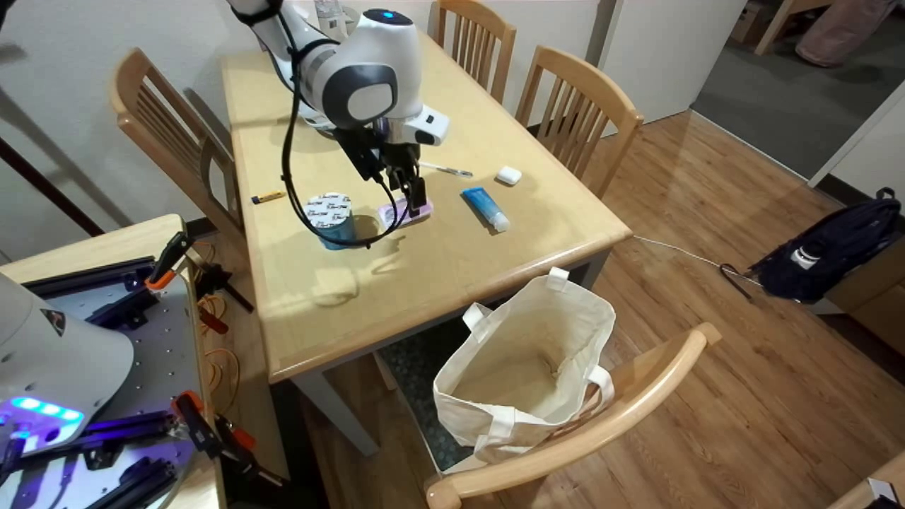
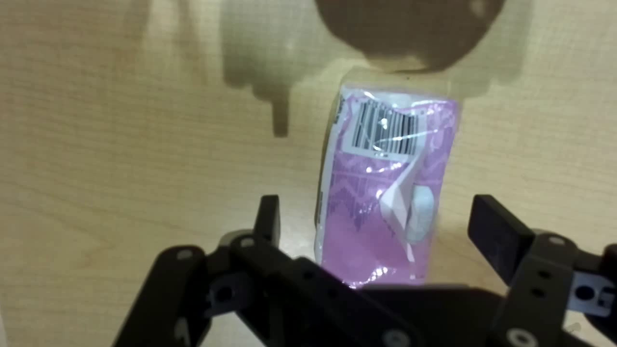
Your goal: Put the purple packet in the bag
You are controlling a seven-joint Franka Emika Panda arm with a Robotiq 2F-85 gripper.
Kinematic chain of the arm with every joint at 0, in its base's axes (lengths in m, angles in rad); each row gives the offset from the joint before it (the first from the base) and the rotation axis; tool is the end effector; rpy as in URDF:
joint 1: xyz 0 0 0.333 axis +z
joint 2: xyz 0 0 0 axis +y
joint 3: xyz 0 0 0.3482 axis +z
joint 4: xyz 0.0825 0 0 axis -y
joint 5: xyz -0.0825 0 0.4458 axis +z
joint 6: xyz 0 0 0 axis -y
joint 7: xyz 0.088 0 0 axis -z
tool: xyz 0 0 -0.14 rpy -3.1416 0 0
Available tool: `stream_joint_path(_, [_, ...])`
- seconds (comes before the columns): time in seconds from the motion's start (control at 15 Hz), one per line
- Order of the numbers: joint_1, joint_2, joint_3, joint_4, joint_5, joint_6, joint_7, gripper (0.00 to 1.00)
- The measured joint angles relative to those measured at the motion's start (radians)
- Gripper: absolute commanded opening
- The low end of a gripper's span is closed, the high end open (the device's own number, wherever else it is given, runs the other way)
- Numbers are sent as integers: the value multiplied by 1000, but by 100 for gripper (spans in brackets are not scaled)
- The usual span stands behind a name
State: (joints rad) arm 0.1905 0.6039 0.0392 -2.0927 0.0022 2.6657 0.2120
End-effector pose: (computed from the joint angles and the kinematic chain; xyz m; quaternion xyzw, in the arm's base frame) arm 0.5992 0.1419 0.0635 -0.9998 -0.0046 0.0174 0.0080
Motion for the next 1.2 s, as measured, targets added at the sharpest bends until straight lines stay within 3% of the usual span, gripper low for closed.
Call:
stream_joint_path(0.33, [-2,0,1,12,1,-65,0,100])
stream_joint_path(0.73, [-3,0,1,10,2,-54,0,100])
stream_joint_path(0.93, [-43,20,59,8,55,-16,-51,100])
stream_joint_path(1.0, [-61,35,84,12,77,-9,-75,75])
stream_joint_path(1.2, [-102,89,129,40,112,-7,-127,60])
